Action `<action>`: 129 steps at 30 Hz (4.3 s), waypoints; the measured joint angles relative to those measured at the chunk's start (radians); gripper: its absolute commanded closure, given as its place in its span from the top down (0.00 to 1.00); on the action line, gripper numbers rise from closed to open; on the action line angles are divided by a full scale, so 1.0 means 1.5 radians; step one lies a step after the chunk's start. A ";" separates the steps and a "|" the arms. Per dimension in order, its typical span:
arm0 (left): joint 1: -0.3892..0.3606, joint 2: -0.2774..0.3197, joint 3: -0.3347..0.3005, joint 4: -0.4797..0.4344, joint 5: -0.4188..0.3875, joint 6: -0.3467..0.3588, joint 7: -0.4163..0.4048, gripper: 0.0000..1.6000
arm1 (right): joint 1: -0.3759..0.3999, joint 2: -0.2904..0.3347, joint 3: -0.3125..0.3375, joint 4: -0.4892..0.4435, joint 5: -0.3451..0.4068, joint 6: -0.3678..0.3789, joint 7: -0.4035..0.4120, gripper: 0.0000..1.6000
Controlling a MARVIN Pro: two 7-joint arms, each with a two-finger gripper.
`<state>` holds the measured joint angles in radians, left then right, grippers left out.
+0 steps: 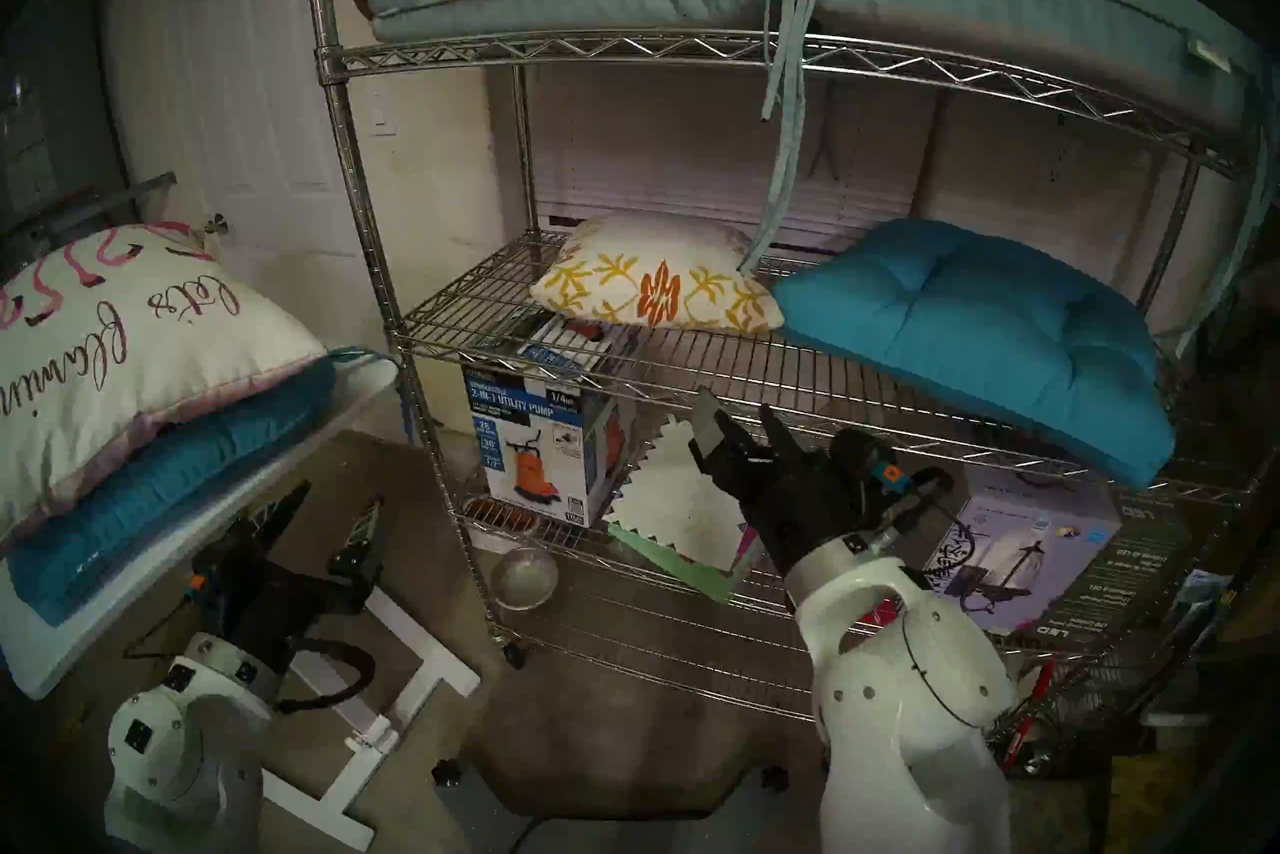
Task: Put cushion on the shelf
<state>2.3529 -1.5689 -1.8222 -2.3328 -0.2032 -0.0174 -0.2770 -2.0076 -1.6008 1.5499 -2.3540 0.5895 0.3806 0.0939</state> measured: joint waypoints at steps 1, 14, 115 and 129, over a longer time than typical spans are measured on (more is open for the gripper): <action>0.000 0.000 0.000 0.000 0.000 0.000 0.000 1.00 | 0.009 0.002 -0.005 0.004 0.012 0.005 -0.009 1.00; 0.000 0.000 0.000 0.001 0.000 0.000 0.000 1.00 | 0.088 0.019 -0.054 0.032 0.128 0.023 -0.096 1.00; -0.010 0.000 0.000 0.011 -0.002 0.000 0.000 1.00 | 0.696 -0.043 -0.114 0.588 0.150 0.125 -0.490 1.00; -0.003 0.001 0.000 0.010 -0.002 0.000 0.000 1.00 | 0.784 -0.065 -0.091 0.710 0.117 0.152 -0.481 0.00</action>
<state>2.3477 -1.5681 -1.8223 -2.3175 -0.2070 -0.0178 -0.2777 -0.8321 -1.6980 1.4127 -1.2889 0.7648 0.6088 -0.6270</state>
